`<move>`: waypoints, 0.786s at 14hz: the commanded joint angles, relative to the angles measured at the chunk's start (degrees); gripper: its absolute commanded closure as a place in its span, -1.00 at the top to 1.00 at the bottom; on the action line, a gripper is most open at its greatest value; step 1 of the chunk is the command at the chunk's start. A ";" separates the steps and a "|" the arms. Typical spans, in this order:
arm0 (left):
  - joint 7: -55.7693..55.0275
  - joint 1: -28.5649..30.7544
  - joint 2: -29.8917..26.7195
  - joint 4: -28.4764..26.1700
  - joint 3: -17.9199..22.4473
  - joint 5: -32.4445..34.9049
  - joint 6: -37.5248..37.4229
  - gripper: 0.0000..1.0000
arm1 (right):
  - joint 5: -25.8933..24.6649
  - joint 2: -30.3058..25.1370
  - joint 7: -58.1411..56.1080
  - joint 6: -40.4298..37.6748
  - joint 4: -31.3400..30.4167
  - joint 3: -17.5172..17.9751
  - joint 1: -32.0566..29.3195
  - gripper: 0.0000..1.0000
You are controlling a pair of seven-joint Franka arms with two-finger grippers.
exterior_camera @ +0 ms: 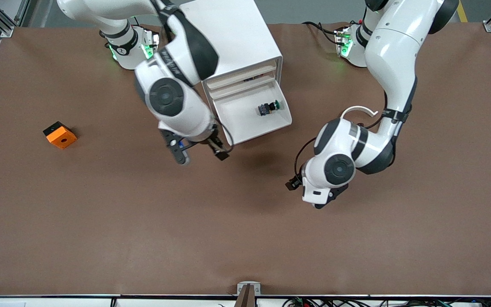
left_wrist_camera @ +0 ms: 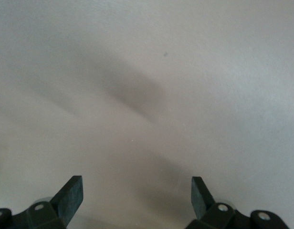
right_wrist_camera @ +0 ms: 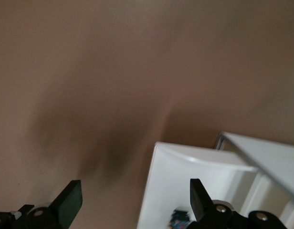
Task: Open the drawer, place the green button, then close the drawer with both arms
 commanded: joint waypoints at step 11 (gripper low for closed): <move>0.30 -6.98 -3.36 -7.34 -3.55 2.38 7.58 1.00 | -10.52 -5.12 -67.33 -18.63 -0.54 0.83 -25.54 1.00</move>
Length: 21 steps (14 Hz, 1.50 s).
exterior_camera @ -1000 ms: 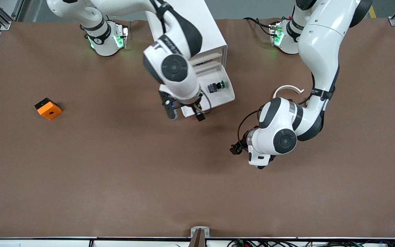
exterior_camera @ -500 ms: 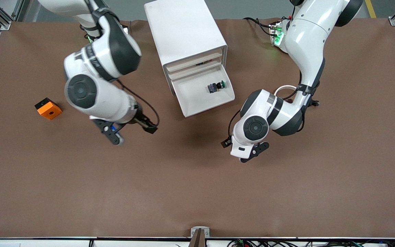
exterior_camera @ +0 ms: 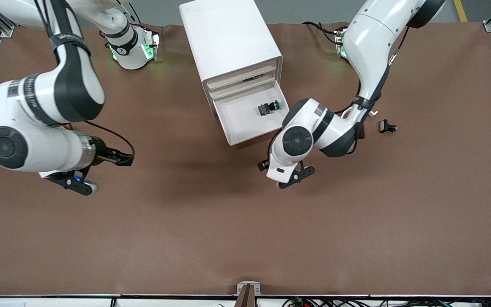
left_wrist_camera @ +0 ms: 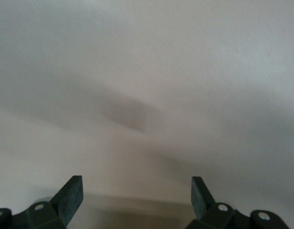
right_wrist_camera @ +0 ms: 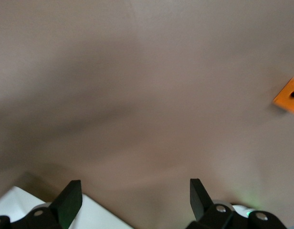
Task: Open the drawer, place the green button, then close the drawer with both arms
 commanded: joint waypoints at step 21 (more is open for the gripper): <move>-0.38 -9.97 0.97 -5.65 0.06 1.74 1.37 1.00 | -8.39 -10.89 -22.58 -12.69 3.44 1.74 -8.34 1.00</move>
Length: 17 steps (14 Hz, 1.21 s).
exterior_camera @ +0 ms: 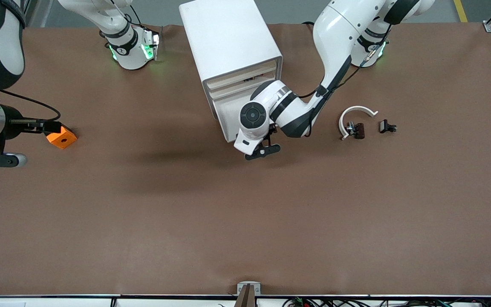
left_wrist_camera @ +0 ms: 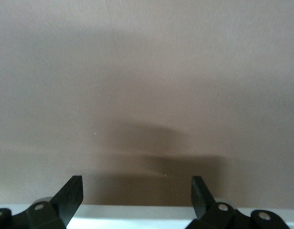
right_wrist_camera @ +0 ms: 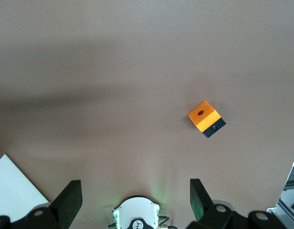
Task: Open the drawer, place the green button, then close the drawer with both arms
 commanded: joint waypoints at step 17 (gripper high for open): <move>-8.44 -1.04 -0.06 -0.55 -3.71 -10.36 -2.07 1.00 | 2.33 -20.98 -9.56 11.64 -20.28 -3.65 -1.60 1.00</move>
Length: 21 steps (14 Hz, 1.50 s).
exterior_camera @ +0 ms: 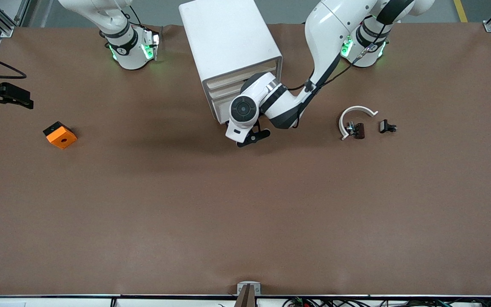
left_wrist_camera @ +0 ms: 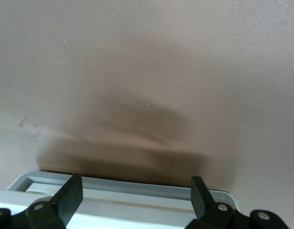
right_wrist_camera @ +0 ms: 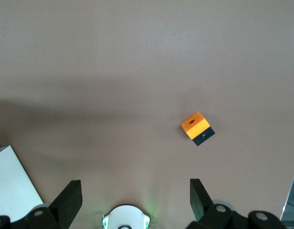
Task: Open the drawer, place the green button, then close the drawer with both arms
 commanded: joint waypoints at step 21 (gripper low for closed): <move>-2.33 1.04 1.50 0.41 -3.10 -10.07 -3.79 1.00 | 5.66 -12.09 -1.04 6.04 -10.62 0.42 -4.57 1.00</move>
